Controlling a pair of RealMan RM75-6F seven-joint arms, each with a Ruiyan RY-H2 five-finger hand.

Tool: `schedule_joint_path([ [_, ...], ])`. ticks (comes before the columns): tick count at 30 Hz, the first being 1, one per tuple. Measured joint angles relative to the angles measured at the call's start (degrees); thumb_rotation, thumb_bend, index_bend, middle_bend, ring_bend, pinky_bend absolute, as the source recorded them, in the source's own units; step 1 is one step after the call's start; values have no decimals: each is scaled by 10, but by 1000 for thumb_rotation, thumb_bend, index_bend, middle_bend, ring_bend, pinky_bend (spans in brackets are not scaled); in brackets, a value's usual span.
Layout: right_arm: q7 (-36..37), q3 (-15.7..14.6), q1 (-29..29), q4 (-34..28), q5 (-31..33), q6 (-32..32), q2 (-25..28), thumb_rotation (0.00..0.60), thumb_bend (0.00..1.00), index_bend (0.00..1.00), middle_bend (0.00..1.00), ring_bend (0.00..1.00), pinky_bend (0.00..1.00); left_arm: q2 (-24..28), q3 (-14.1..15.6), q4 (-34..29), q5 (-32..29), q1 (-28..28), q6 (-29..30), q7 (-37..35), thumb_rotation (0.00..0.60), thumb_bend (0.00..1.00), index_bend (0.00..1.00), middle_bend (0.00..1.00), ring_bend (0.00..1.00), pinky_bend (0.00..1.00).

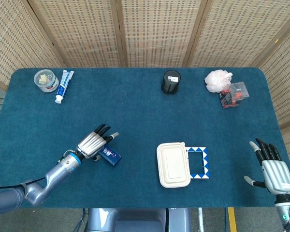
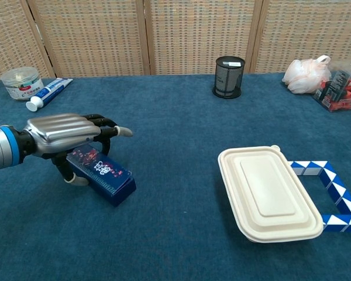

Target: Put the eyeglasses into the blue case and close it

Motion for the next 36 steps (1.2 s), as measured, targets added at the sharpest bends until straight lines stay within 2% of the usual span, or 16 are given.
schedule_joint_path([
  [2, 0, 0, 0, 0, 0, 0, 0, 600, 0, 0, 0, 0, 0, -1, 0, 2, 1, 0, 2, -1, 600, 250, 34, 463, 0, 0],
  [5, 0, 0, 0, 0, 1, -1, 0, 600, 0, 0, 0, 0, 0, -4, 2, 6, 2, 2, 4, -2, 600, 239, 35, 362, 0, 0],
  [7, 0, 0, 0, 0, 1, -1, 0, 600, 0, 0, 0, 0, 0, -5, 2, 8, 1, 2, 2, -4, 600, 224, 35, 191, 0, 0],
  [10, -1, 0, 0, -1, 1, -1, 1, 600, 0, 0, 0, 0, 0, -5, 3, 9, -2, 2, -2, -6, 600, 214, 35, 7, 0, 0],
  [18, -1, 0, 0, -1, 2, -1, 1, 600, 0, 0, 0, 0, 0, 6, 0, -2, -11, 6, -1, -13, 600, 204, 4, 0, 0, 0],
  [25, 1, 0, 0, 0, 1, -1, 1, 600, 0, 0, 0, 0, 0, 53, -3, -43, -5, 20, 34, -43, 600, 169, 0, 0, 0, 0],
  [30, -2, 0, 0, -1, 1, -1, 1, 600, 0, 0, 0, 0, 0, 108, -6, -79, 4, 51, 102, -70, 600, 101, 0, 0, 0, 0],
  [36, -7, 0, -1, -2, 2, 2, -1, 600, 0, 0, 0, 0, 0, 163, -16, -104, -15, 128, 225, -79, 600, 14, 0, 0, 0, 0],
])
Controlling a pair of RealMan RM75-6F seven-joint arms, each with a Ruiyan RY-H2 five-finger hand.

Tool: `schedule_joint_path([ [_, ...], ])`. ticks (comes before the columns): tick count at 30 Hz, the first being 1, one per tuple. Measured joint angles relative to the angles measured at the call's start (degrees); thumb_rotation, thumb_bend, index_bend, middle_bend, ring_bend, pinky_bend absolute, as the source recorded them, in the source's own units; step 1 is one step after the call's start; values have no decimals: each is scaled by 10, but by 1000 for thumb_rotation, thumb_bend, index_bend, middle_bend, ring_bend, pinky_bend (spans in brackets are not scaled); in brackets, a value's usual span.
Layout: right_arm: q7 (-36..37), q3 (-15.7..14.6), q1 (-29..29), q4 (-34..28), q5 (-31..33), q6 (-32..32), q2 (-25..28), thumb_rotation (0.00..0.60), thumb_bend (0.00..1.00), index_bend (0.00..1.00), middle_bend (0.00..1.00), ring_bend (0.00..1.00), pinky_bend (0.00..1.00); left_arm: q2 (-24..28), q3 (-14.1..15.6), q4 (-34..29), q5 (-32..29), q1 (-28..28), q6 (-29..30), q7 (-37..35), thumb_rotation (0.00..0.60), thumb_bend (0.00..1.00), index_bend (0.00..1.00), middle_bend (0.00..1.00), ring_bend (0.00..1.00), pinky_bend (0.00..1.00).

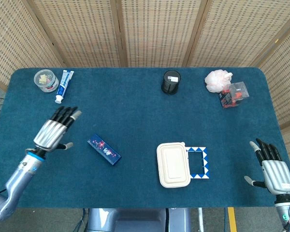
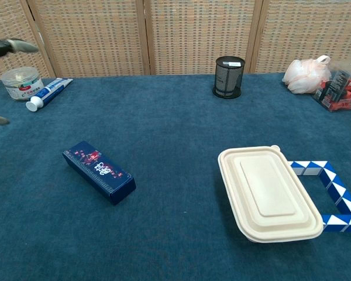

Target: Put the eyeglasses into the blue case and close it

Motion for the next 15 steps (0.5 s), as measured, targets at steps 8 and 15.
schedule_joint_path([
  [8, -8, 0, -2, -1, 0, 5, -2, 600, 0, 0, 0, 0, 0, 38, -8, -15, -78, 137, 117, -37, 600, 0, 0, 0, 0, 0],
  [15, -10, 2, -5, 1, -3, 15, -6, 600, 0, 0, 0, 0, 0, 77, -1, -46, -112, 190, 118, -85, 600, 0, 0, 0, 0, 0],
])
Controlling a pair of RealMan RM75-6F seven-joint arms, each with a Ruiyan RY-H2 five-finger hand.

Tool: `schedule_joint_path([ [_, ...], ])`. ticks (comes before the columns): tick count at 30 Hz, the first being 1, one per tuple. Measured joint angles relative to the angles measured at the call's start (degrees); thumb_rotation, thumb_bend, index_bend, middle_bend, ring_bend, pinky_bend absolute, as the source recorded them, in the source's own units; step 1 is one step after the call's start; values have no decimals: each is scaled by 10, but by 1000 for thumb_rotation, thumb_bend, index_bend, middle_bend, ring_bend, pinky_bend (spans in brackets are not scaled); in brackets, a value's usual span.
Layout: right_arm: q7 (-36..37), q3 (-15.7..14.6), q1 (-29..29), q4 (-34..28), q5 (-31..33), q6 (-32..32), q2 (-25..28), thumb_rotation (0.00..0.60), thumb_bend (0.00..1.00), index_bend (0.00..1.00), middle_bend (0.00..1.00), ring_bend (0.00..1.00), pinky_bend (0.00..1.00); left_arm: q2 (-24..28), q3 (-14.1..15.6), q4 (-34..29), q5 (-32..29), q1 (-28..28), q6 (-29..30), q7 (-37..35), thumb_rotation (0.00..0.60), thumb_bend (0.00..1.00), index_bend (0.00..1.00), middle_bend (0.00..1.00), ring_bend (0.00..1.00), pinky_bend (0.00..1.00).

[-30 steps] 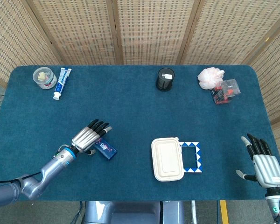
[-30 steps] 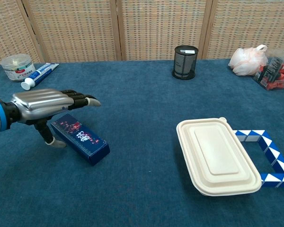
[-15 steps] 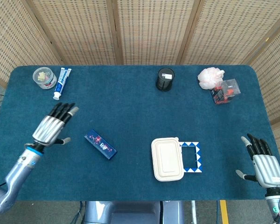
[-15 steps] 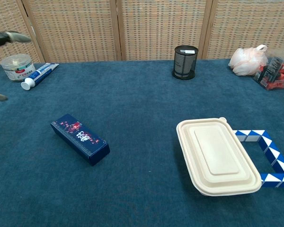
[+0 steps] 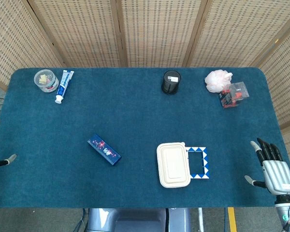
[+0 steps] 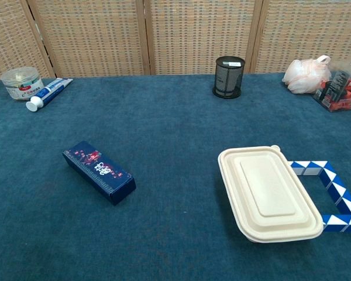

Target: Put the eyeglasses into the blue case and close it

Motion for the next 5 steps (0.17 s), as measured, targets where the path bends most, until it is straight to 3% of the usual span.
schedule_joint_path([
  [5, -3, 1, -2, 4, -2, 7, -5, 600, 0, 0, 0, 0, 0, 9, 0, 4, 12, 4, -12, -24, 600, 0, 0, 0, 0, 0],
])
